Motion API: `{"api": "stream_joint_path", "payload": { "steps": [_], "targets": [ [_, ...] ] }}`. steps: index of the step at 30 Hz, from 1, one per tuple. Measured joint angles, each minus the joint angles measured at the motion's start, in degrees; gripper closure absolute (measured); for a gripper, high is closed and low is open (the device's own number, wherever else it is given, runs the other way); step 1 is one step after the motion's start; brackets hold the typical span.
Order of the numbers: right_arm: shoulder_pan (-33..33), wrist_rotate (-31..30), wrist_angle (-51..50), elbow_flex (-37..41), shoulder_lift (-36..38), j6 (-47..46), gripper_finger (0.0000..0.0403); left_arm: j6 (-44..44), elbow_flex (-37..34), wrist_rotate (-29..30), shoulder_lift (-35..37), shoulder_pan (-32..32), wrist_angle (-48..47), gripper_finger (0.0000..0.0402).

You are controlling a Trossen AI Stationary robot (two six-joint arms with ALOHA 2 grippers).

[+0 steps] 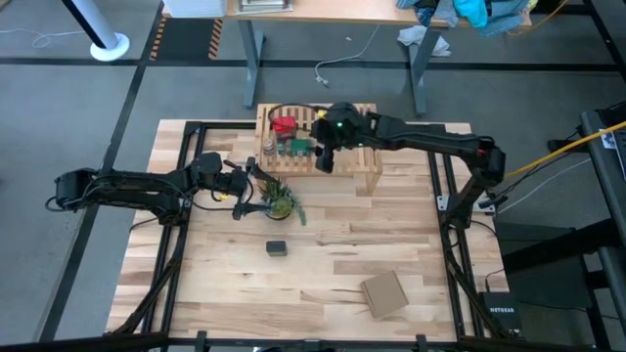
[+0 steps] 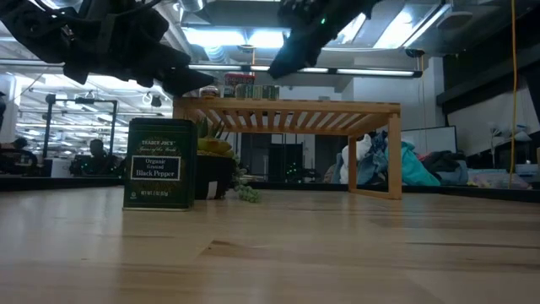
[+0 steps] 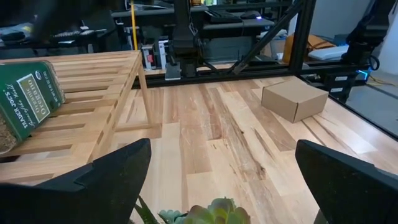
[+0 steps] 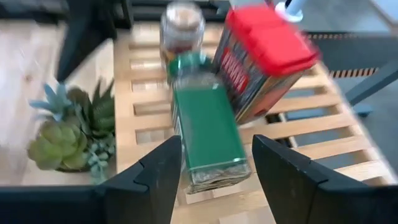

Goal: Shelf spices
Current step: Put the green seasoning bottle on the shelf

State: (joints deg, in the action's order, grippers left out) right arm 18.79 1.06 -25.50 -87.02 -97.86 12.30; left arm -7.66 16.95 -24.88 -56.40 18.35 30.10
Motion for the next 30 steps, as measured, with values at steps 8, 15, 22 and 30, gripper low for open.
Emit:
{"api": "stream_joint_path", "payload": {
  "steps": [8,15,22,30],
  "targets": [
    [0.1,-6.1,0.4,0.0,-2.1,5.6,0.0201,-0.5,0.0,0.0,0.0,0.0,-0.8,0.0009],
    [0.9,-1.6,-0.5,0.0,-2.1,4.6,0.0201,-1.4,0.0,0.0,0.0,0.0,-1.2,0.0009],
    [0.7,-1.4,-1.9,0.0,-2.1,4.5,0.0201,-1.4,0.0,0.0,0.0,0.0,-1.1,0.0009],
    [0.7,1.9,-4.5,-0.2,-1.9,-0.1,0.0201,-1.3,0.0,0.0,0.0,0.0,-1.0,0.0009]
  ]
}}
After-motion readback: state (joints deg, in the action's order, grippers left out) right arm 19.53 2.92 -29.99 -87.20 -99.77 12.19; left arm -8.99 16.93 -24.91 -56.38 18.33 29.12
